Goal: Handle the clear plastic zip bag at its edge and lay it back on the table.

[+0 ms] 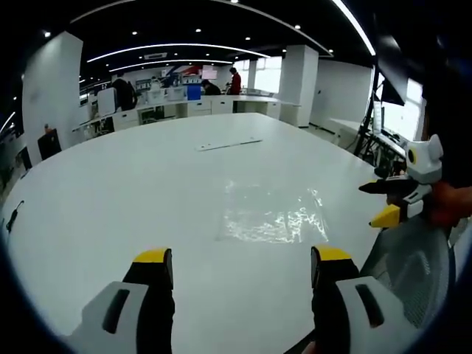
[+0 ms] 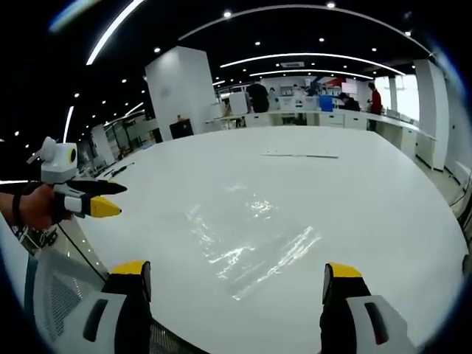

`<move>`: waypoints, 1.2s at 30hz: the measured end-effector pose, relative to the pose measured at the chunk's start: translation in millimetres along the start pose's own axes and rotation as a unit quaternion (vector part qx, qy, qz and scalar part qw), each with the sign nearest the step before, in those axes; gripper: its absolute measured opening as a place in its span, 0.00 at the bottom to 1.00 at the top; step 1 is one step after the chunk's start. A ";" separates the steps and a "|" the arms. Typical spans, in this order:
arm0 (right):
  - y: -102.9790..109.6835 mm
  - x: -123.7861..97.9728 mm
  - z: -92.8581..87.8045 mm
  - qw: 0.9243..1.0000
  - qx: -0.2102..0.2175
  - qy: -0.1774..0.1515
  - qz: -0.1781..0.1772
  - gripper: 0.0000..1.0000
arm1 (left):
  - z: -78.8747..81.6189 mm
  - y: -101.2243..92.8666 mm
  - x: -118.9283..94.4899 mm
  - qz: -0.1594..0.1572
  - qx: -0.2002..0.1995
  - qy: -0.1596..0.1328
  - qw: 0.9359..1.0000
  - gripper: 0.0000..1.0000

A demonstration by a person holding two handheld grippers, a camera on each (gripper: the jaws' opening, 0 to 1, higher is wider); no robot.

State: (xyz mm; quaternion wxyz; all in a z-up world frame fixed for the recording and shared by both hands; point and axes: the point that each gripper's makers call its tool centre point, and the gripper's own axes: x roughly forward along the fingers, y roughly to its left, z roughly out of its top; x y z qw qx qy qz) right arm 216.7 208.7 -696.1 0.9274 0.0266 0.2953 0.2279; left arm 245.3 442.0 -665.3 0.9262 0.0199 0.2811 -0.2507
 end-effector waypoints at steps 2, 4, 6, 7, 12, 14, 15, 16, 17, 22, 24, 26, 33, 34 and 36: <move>0.1 0.7 -0.6 1.000 -0.001 0.001 0.001 0.97 | -0.8 0.5 -0.3 0.001 -0.001 0.001 1.000 0.76; 0.8 1.3 -0.4 1.000 -0.002 0.002 0.002 0.97 | -2.3 2.2 0.0 0.001 -0.001 0.002 1.000 0.76; 0.8 1.1 0.0 1.000 -0.002 0.001 0.001 0.97 | -3.2 2.8 -0.4 0.001 -0.001 0.003 1.000 0.76; 0.6 1.1 0.0 1.000 -0.002 0.001 0.001 0.97 | -3.4 3.0 -0.5 0.002 0.000 0.003 1.000 0.76; 0.3 -0.1 0.6 1.000 -0.001 0.000 0.000 0.97 | -2.4 2.9 -0.8 0.003 0.000 0.003 1.000 0.76; 0.1 0.3 0.4 1.000 -0.002 0.001 0.000 0.97 | -1.4 2.7 -0.7 0.003 0.001 0.002 1.000 0.76; 0.1 0.5 0.2 1.000 -0.002 0.001 0.001 0.97 | -1.3 2.7 -0.6 0.003 0.001 0.002 1.000 0.76; 0.1 0.7 0.0 1.000 -0.002 0.002 0.001 0.97 | -1.3 2.7 -0.5 0.003 0.000 0.002 1.000 0.76; 0.3 0.6 0.0 1.000 -0.002 0.002 0.001 0.97 | -1.5 2.6 -0.4 0.003 -0.001 0.002 1.000 0.76; 2.0 0.7 0.3 1.000 -0.003 0.004 0.002 0.97 | -4.1 1.4 -0.1 0.002 -0.002 0.004 1.000 0.76; 1.7 2.4 0.0 1.000 -0.003 0.004 0.003 0.97 | -5.1 2.1 -0.2 0.001 -0.002 0.004 1.000 0.76; 1.7 3.0 0.2 1.000 -0.003 0.004 0.003 0.97 | -5.7 2.9 -1.3 0.002 -0.004 0.005 1.000 0.76; 7.0 5.0 1.5 1.000 -0.004 0.005 0.007 0.96 | -6.0 5.4 -1.1 0.004 -0.005 0.004 1.000 0.76; 7.5 4.9 1.5 1.000 -0.004 0.005 0.007 0.96 | -5.1 5.2 -1.2 0.004 -0.005 0.003 1.000 0.76; 8.2 4.8 1.7 1.000 -0.005 0.006 0.009 0.96 | -4.6 4.4 -1.6 0.003 -0.004 0.004 1.000 0.76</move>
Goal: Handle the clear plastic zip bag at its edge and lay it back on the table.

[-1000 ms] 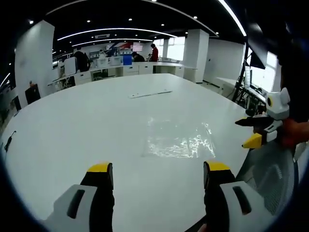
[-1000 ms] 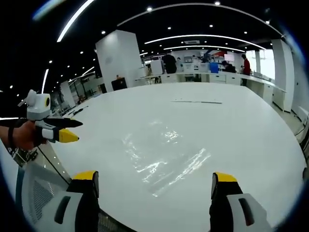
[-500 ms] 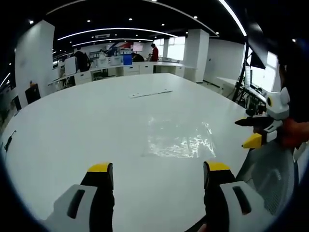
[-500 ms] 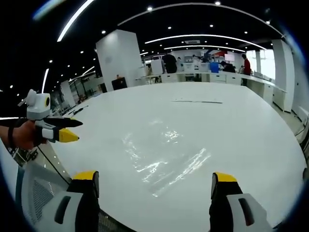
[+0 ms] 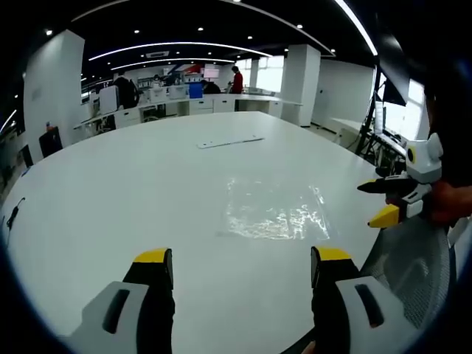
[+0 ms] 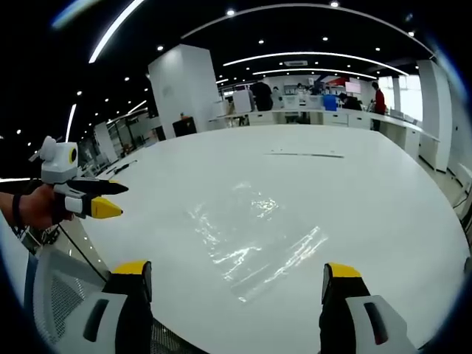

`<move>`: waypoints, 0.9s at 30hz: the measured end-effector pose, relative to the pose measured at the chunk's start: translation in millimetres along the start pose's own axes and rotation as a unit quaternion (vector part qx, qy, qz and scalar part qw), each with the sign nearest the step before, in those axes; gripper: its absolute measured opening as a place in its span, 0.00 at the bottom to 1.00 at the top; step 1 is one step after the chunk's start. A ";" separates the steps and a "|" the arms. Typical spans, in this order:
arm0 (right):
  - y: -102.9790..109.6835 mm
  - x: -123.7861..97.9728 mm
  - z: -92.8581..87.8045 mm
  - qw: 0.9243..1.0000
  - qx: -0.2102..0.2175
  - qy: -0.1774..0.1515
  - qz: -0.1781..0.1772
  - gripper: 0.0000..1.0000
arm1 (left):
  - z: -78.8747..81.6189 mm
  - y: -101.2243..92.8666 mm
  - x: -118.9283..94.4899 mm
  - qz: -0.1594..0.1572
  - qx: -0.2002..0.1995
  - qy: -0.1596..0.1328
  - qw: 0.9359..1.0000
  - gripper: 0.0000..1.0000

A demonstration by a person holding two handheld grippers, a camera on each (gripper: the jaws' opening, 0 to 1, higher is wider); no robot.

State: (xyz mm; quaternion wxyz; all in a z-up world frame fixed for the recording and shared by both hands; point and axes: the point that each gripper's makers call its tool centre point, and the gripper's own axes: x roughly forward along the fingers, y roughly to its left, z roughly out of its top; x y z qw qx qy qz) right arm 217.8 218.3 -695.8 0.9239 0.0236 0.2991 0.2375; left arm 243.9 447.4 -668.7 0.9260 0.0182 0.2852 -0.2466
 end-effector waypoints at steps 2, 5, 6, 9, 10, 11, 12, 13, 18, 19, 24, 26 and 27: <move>1.1 1.6 -0.2 1.000 -0.002 0.001 0.001 0.96 | 0.2 -1.1 -0.6 0.000 -0.001 0.000 1.000 0.76; 2.4 1.5 0.7 1.000 -0.003 0.001 0.002 0.96 | -0.6 -2.7 -1.3 -0.001 0.000 0.001 1.000 0.76; 2.9 1.5 1.2 1.000 -0.003 0.000 0.003 0.96 | -1.2 -2.7 -1.4 0.000 0.000 0.001 1.000 0.76; 3.3 1.8 1.4 1.000 -0.004 0.001 0.004 0.96 | -2.8 -4.6 -2.3 -0.002 -0.001 0.002 1.000 0.76; 3.5 1.9 1.5 1.000 -0.005 0.001 0.004 0.96 | -3.4 -4.4 -2.2 -0.002 0.000 0.003 1.000 0.76; 3.8 1.9 1.7 1.000 -0.004 0.001 0.004 0.96 | -3.6 -4.6 -2.3 -0.002 0.000 0.003 1.000 0.76; 4.0 1.9 2.0 1.000 -0.004 0.001 0.005 0.96 | -3.5 -5.3 -2.6 -0.003 0.000 0.003 1.000 0.76; 3.8 2.1 1.8 1.000 -0.005 0.001 0.005 0.96 | -3.6 -5.9 -2.8 -0.003 0.000 0.003 1.000 0.76; 4.5 5.0 2.9 1.000 -0.007 0.001 0.007 0.96 | -3.6 -5.2 -1.9 -0.004 -0.001 0.003 1.000 0.76; 4.5 5.3 3.0 1.000 -0.007 0.001 0.008 0.96 | -3.3 -5.4 -1.9 -0.004 -0.001 0.002 1.000 0.76; 5.5 8.4 3.5 1.000 -0.009 0.002 0.010 0.96 | -2.6 -5.8 -2.0 -0.004 0.000 0.003 1.000 0.75; 6.9 9.0 4.7 1.000 -0.009 0.001 0.012 0.96 | -2.5 -5.7 -2.2 -0.004 0.000 0.002 1.000 0.75; 7.3 9.6 4.9 1.000 -0.010 0.001 0.012 0.96 | -2.6 -5.3 -2.2 -0.004 0.000 0.002 1.000 0.75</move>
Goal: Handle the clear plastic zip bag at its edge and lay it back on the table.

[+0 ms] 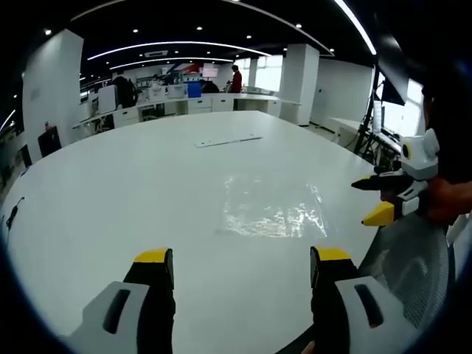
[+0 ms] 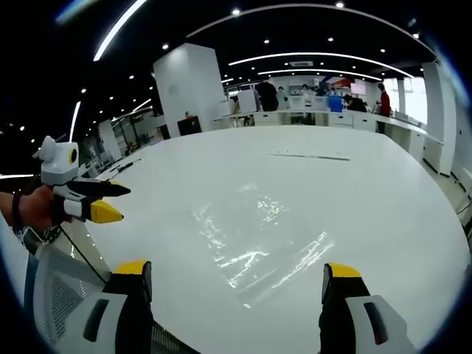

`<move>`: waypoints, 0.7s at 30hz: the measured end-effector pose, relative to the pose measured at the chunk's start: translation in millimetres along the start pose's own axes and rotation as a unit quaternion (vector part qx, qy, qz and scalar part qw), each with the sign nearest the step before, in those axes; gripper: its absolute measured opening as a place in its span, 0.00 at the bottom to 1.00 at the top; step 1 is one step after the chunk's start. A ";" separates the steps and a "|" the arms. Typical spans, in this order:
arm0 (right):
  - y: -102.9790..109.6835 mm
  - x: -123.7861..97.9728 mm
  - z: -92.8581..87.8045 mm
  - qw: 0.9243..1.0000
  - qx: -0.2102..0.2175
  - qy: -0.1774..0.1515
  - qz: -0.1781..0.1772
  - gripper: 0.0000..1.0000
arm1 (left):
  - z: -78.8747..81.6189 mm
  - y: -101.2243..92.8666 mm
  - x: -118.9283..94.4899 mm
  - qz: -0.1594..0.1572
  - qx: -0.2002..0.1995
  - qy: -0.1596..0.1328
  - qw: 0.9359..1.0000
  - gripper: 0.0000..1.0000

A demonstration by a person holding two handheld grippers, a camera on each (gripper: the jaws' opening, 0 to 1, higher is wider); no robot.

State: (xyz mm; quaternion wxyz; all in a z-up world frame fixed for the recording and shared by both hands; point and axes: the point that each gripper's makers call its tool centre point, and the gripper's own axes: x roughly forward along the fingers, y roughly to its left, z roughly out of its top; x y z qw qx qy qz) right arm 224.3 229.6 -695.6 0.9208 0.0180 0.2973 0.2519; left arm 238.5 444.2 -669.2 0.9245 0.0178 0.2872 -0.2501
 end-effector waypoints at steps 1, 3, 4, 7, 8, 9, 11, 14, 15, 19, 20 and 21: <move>0.3 0.8 -0.1 1.000 -0.002 0.001 0.000 0.96 | -0.3 0.8 0.0 0.001 0.000 0.000 1.000 0.75; 0.9 0.8 0.2 1.000 -0.002 0.002 0.001 0.96 | -1.3 2.3 -0.1 0.001 -0.001 0.001 1.000 0.75; 1.0 0.7 0.5 1.000 -0.002 0.001 0.002 0.96 | -1.8 2.7 -0.4 0.002 -0.001 0.001 1.000 0.75; 1.3 1.7 0.8 1.000 -0.003 0.002 0.002 0.96 | -3.0 3.1 -0.8 0.002 -0.004 0.002 1.000 0.75; 1.2 2.4 0.9 1.000 -0.003 0.003 0.003 0.96 | -3.4 2.9 -1.1 0.002 -0.004 0.002 1.000 0.75; 1.1 2.8 1.1 1.000 -0.004 0.003 0.003 0.96 | -3.7 2.4 -1.3 0.002 -0.004 0.003 1.000 0.75; 1.7 3.1 1.9 1.000 -0.004 0.003 0.003 0.96 | -5.1 3.5 -0.6 0.002 -0.004 0.003 1.000 0.75; 1.4 4.8 3.9 1.000 -0.005 0.003 0.004 0.96 | -6.2 5.3 -0.3 0.005 -0.006 0.003 1.000 0.75; 2.0 5.7 4.7 1.000 -0.006 0.003 0.005 0.96 | -6.3 4.5 -0.6 0.004 -0.007 0.003 1.000 0.75; 2.4 9.8 7.2 1.000 -0.008 0.004 0.008 0.96 | -6.3 4.1 -1.1 0.004 -0.007 0.003 1.000 0.75; 2.2 10.1 7.4 1.000 -0.008 0.003 0.008 0.96 | -6.5 4.3 -1.1 0.004 -0.007 0.004 1.000 0.75; 2.3 10.8 7.9 1.000 -0.009 0.004 0.009 0.96 | -6.5 4.5 -1.1 0.004 -0.007 0.004 1.000 0.75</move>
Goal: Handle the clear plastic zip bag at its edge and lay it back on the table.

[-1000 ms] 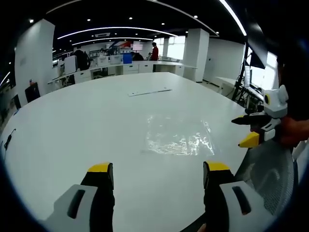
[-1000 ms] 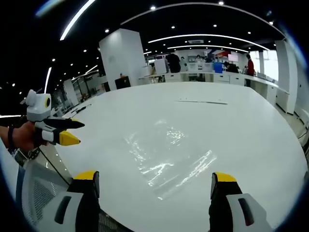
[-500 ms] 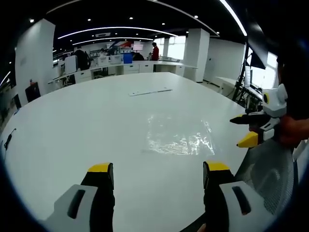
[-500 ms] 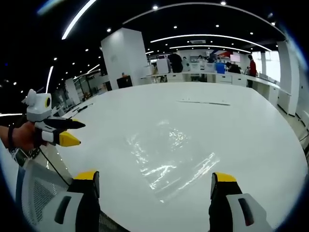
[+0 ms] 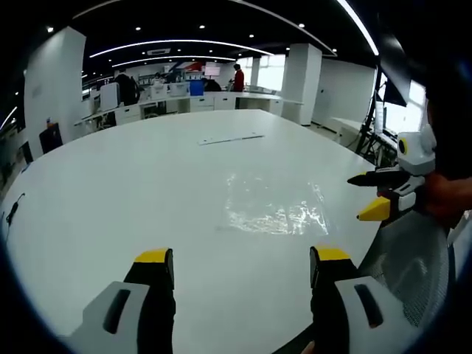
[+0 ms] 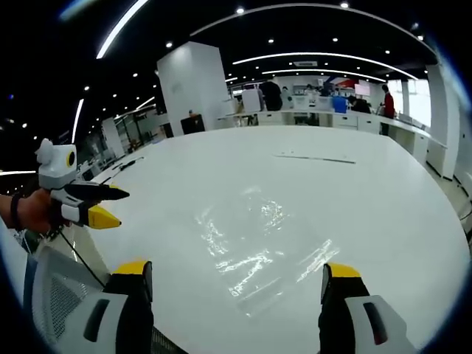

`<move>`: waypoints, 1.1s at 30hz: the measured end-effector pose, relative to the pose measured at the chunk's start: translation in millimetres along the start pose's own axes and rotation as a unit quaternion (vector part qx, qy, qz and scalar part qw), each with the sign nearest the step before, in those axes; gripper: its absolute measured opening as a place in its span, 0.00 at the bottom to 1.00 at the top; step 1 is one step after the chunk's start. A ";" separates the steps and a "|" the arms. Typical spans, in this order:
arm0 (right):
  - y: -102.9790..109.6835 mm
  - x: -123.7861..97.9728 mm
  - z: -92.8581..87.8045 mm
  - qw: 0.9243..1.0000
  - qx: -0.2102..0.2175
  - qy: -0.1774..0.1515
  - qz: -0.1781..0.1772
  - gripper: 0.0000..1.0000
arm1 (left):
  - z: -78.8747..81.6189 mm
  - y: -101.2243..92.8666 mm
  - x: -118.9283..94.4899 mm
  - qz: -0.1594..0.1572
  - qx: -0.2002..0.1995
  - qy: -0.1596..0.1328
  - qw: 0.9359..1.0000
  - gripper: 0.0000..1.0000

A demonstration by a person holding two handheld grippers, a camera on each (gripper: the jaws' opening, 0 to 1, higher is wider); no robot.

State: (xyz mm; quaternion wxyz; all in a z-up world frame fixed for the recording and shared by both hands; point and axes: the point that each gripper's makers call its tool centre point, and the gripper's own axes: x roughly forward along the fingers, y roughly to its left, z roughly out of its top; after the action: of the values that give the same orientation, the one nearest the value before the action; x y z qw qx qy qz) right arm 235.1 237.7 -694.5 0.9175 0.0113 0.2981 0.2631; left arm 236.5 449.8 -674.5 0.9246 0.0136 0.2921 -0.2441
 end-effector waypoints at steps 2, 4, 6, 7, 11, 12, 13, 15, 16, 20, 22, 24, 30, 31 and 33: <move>1.6 0.5 1.7 1.000 -0.001 0.000 0.001 0.95 | -0.3 0.8 0.3 -0.001 -0.001 -0.001 1.000 0.75; 2.6 2.0 3.0 1.000 -0.003 0.000 0.003 0.95 | -0.8 1.5 0.4 0.000 0.000 0.000 1.000 0.75; 2.8 2.7 3.7 1.000 -0.004 0.000 0.004 0.95 | -1.1 1.7 0.4 -0.001 -0.001 0.000 1.000 0.75; 3.0 3.3 3.8 1.000 -0.004 0.000 0.004 0.95 | -1.4 1.9 0.5 -0.001 -0.001 0.000 1.000 0.75; 4.1 5.1 5.6 1.000 -0.006 0.001 0.005 0.95 | -2.5 1.0 -0.9 -0.001 0.000 0.001 1.000 0.75; 4.4 5.4 5.9 1.000 -0.006 0.001 0.006 0.95 | -2.6 0.0 -1.6 -0.001 -0.001 0.001 1.000 0.75; 4.9 6.5 6.6 1.000 -0.007 0.001 0.006 0.95 | -2.8 -0.4 -1.8 -0.001 -0.001 0.001 1.000 0.75; 6.1 8.5 7.9 1.000 -0.008 0.001 0.008 0.95 | -3.4 -1.3 -2.0 -0.002 -0.001 0.003 1.000 0.75; 6.6 9.4 8.5 1.000 -0.009 0.001 0.009 0.95 | -4.3 -1.7 -2.1 -0.003 -0.002 0.003 1.000 0.75; 8.1 15.9 14.9 1.000 -0.014 0.000 0.014 0.94 | -6.3 -3.1 -1.5 -0.005 0.002 0.007 1.000 0.75; 9.2 19.1 17.6 1.000 -0.017 0.001 0.016 0.94 | -5.7 -2.8 -2.1 -0.005 0.000 0.005 1.000 0.75; 12.4 23.3 21.6 1.000 -0.019 0.001 0.021 0.94 | -7.2 -3.5 -2.1 -0.007 0.001 0.006 1.000 0.75; 18.9 44.6 32.5 0.999 -0.038 0.004 0.036 0.93 | -7.7 -5.1 -4.6 -0.006 -0.001 0.004 1.000 0.75; 19.3 48.3 35.1 0.999 -0.039 0.004 0.037 0.93 | -7.9 -5.6 -4.9 -0.007 -0.001 0.004 1.000 0.75; 22.1 56.2 39.1 0.998 -0.042 0.004 0.043 0.92 | -8.8 -6.6 -5.5 -0.008 0.003 0.006 1.000 0.74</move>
State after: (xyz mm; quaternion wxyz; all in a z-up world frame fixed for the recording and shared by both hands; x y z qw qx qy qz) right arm 284.6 289.6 -688.8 0.9036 -0.0155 0.2901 0.3148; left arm 224.9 448.0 -678.0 0.9206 0.0158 0.2972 -0.2527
